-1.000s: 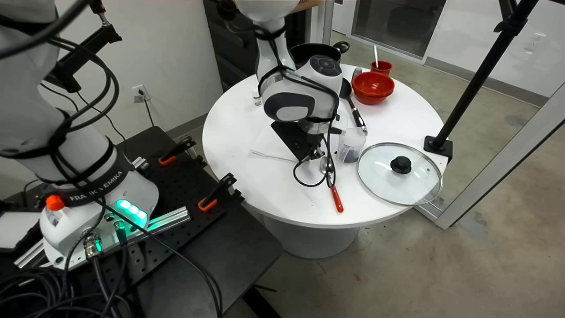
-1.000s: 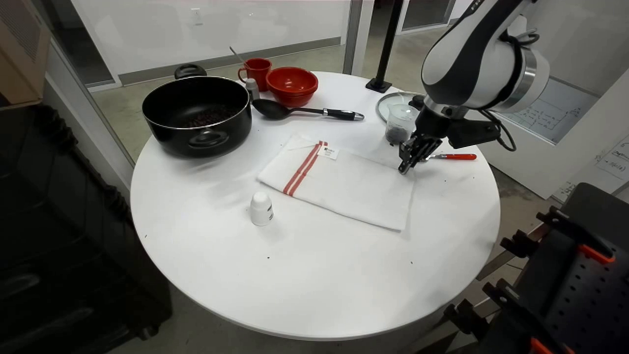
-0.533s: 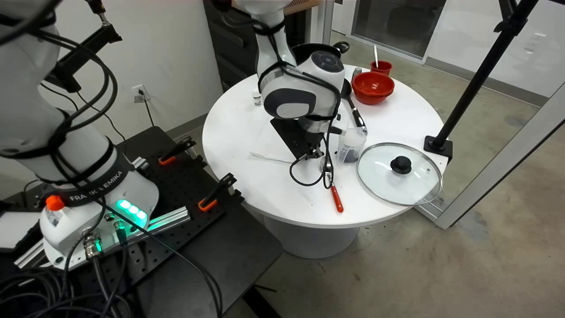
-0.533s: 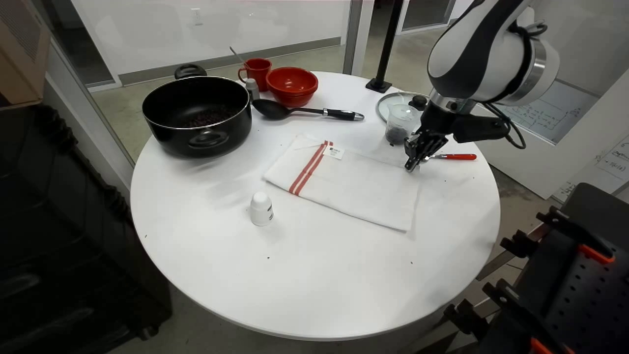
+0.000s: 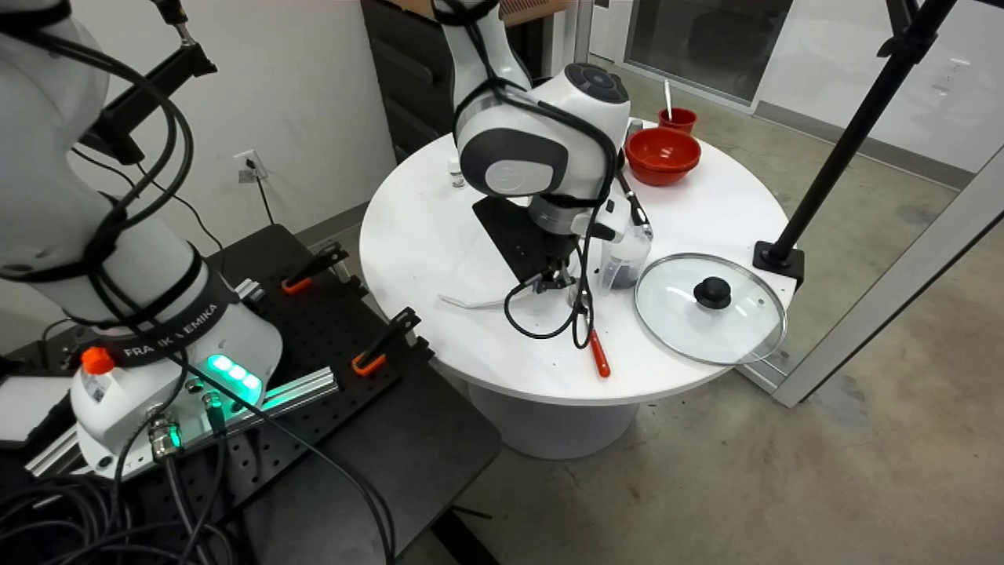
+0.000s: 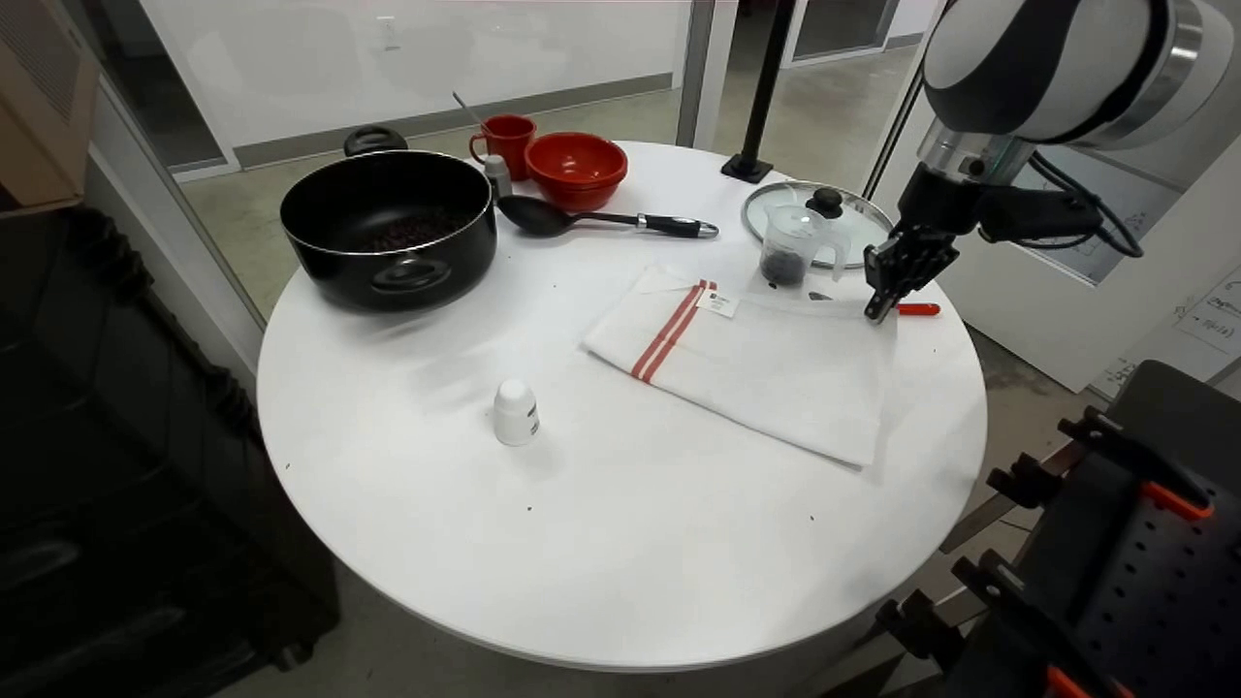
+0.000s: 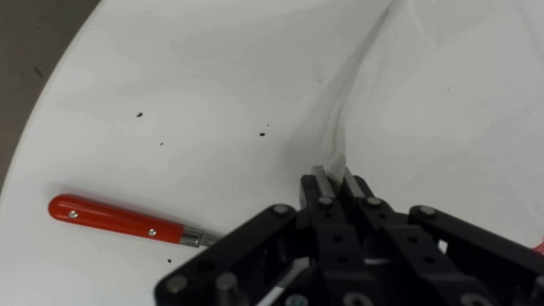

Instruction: Fold the cloth on the table

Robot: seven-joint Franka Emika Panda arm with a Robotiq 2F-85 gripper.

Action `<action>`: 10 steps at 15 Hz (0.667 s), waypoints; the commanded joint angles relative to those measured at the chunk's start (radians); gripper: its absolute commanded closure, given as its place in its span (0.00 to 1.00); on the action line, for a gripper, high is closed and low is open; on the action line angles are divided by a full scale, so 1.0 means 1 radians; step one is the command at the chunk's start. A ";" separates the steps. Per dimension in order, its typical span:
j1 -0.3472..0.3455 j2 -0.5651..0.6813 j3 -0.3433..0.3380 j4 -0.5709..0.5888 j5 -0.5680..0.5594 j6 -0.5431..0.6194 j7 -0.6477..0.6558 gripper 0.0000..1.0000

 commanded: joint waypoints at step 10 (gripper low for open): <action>0.039 -0.287 0.265 0.005 0.396 -0.003 -0.067 0.98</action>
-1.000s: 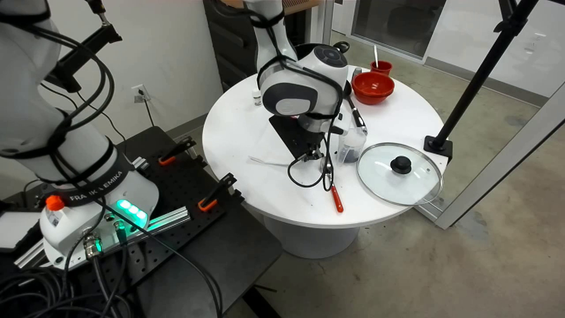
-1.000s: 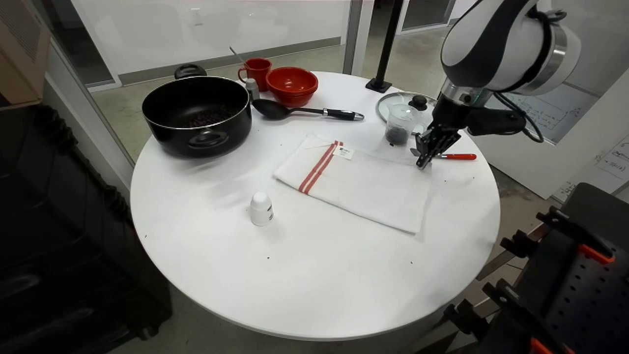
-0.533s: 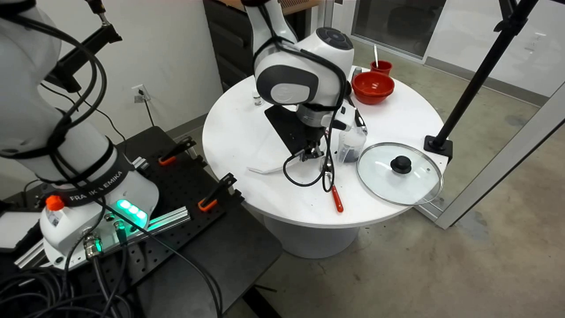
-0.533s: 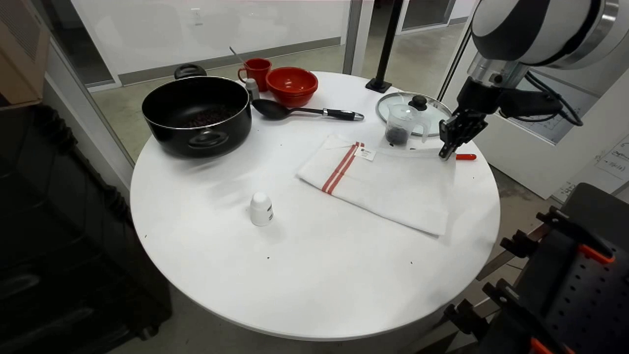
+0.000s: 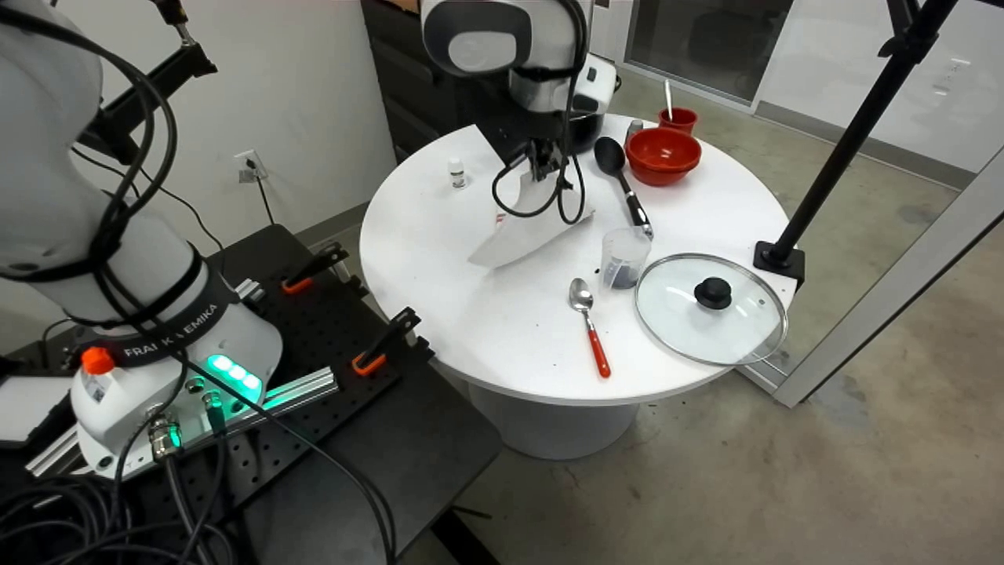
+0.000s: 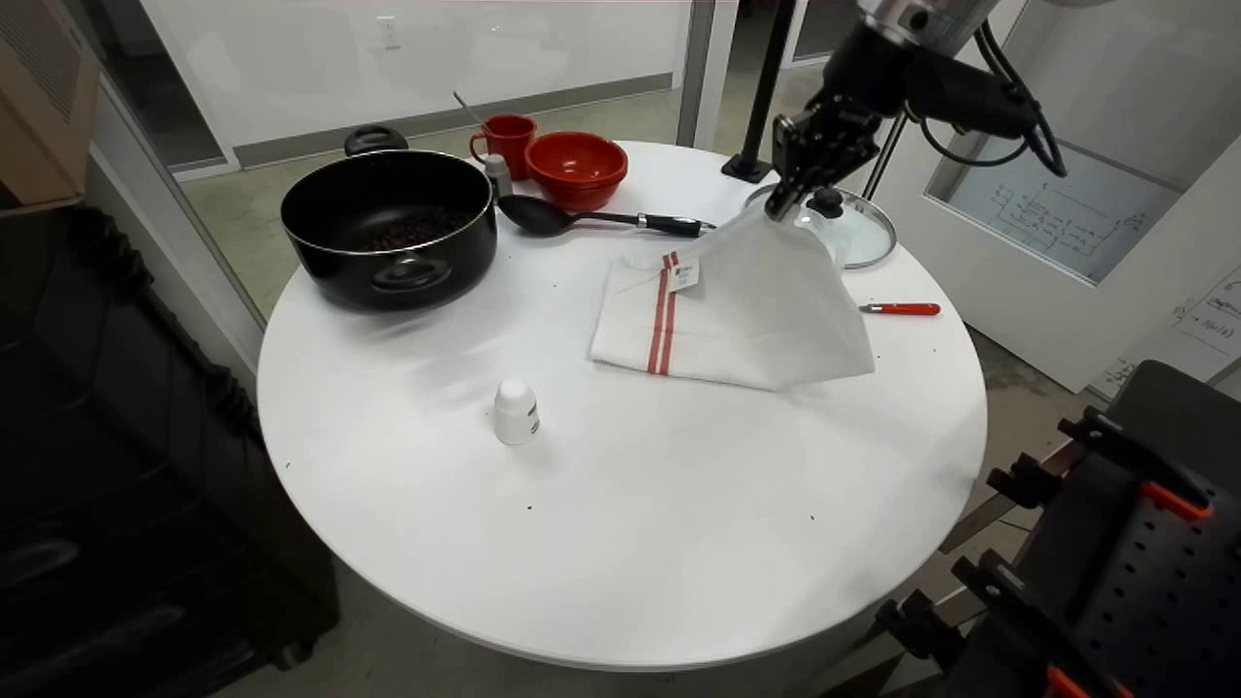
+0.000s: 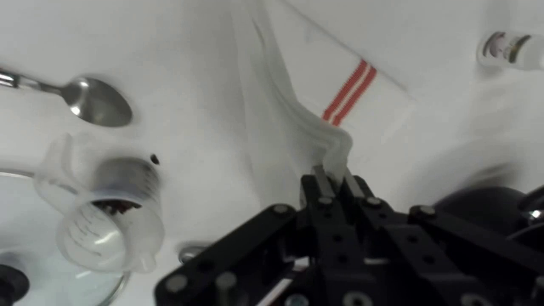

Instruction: Fold the cloth on the table

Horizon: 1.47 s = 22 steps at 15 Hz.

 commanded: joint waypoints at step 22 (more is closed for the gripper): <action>0.227 0.022 -0.115 0.041 -0.154 0.183 0.371 0.98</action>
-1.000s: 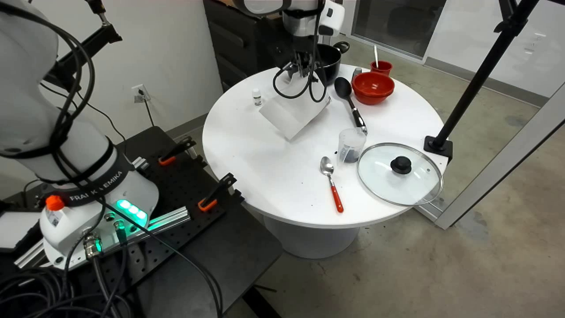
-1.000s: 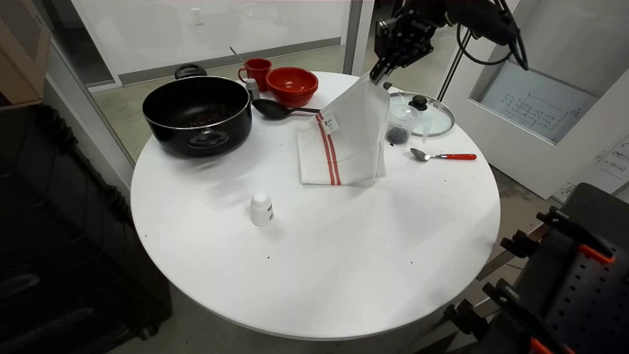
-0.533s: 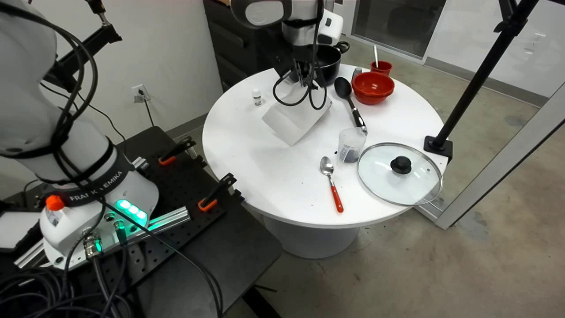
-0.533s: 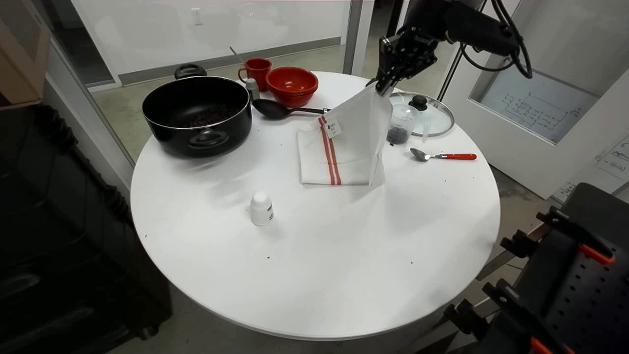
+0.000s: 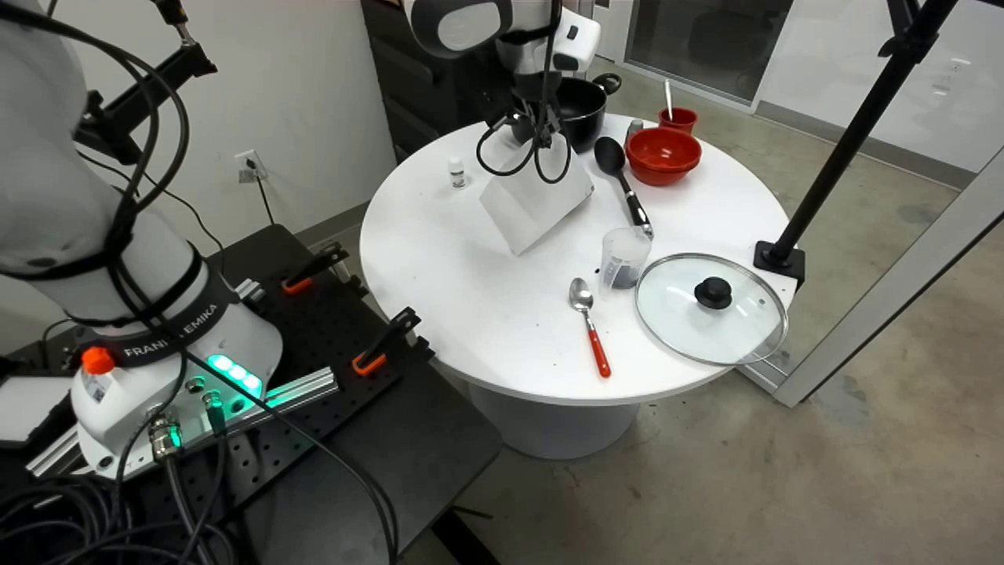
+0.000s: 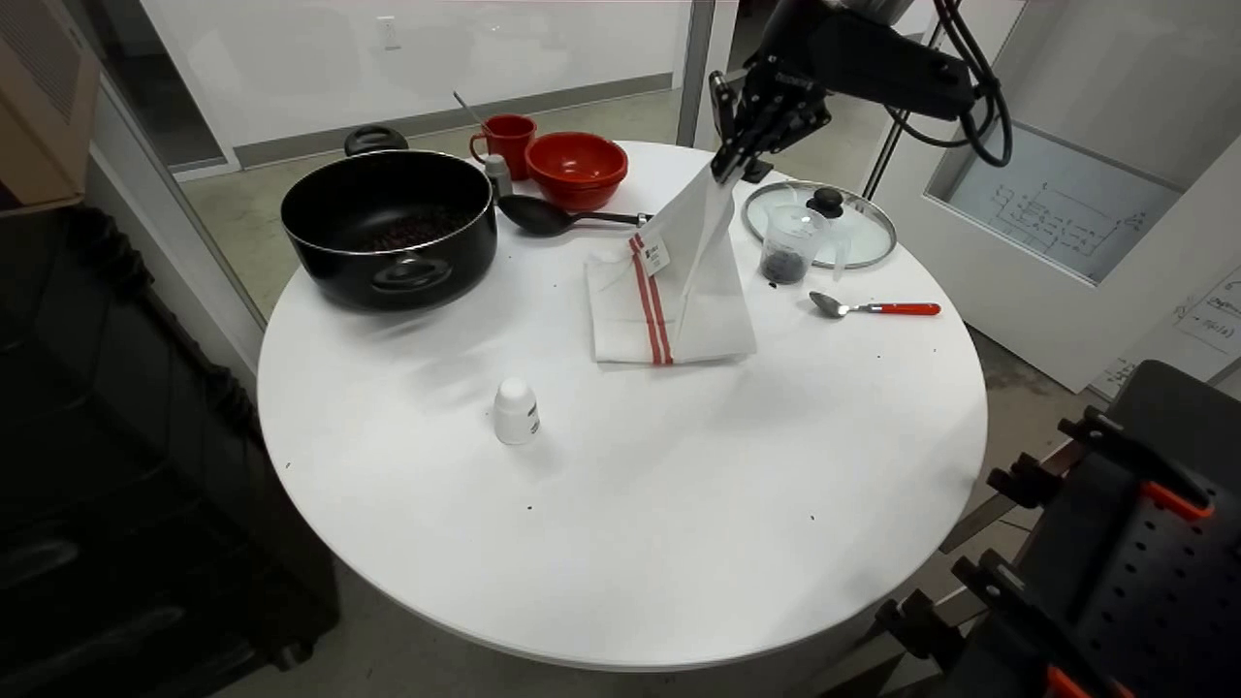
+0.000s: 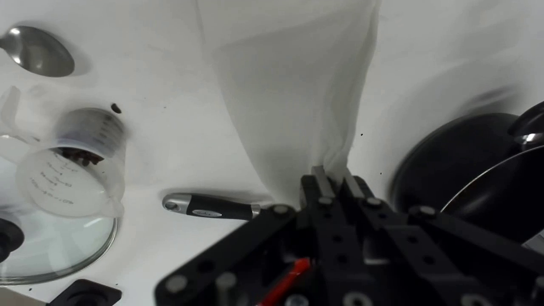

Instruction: Fold the cloth on the table

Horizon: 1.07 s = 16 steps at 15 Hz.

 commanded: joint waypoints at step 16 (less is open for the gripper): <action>0.541 0.192 -0.444 0.183 -0.314 -0.003 0.373 0.98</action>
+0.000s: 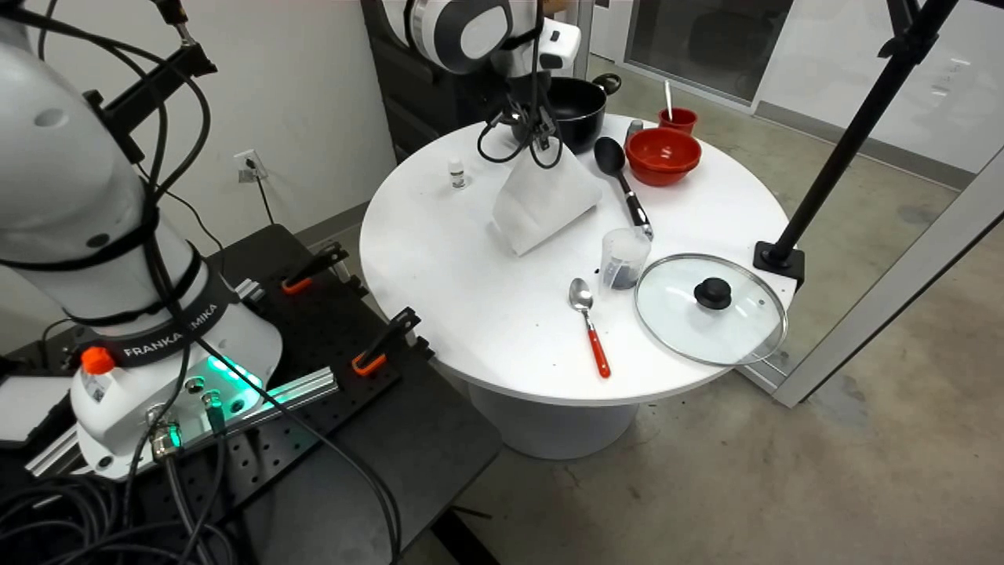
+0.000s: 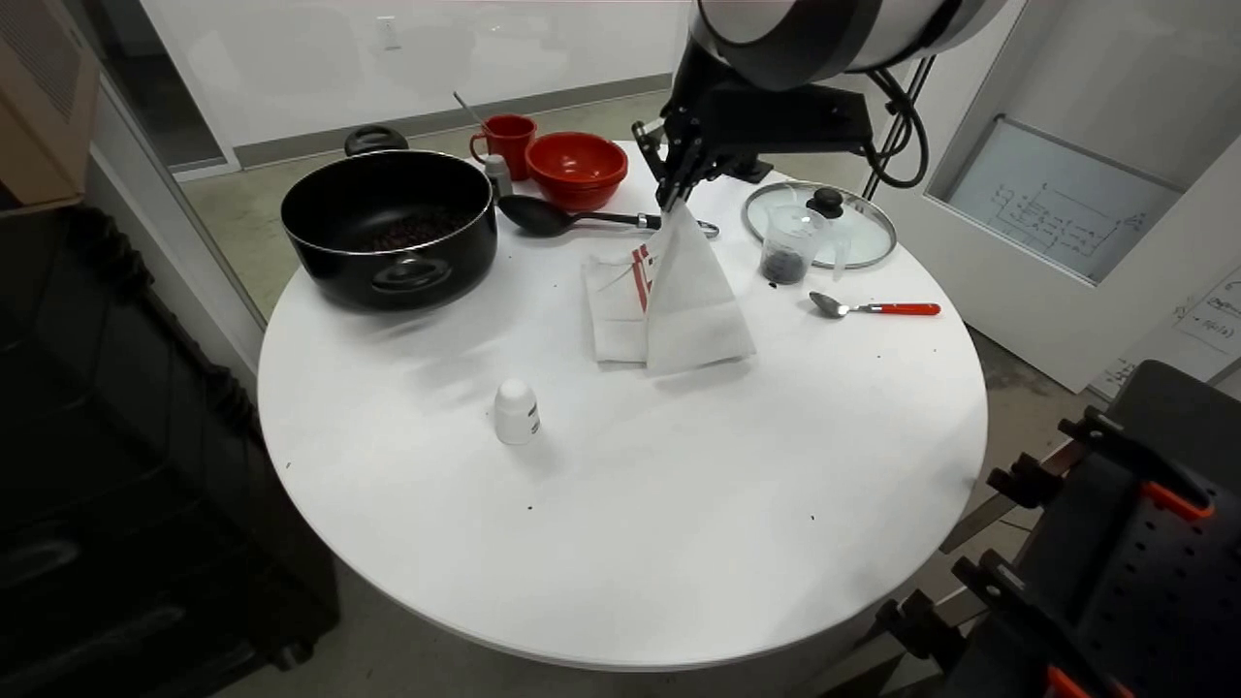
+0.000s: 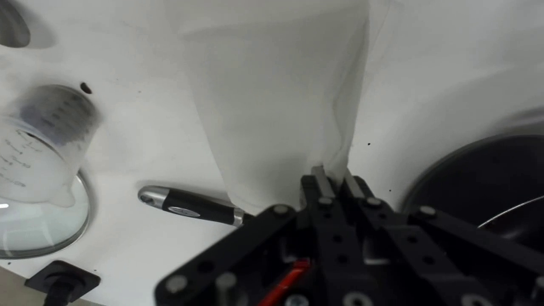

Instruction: Fold the cloth on the table

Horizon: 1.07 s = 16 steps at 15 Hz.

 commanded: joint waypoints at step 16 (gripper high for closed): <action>0.050 0.207 -0.126 0.220 0.000 -0.119 0.241 0.98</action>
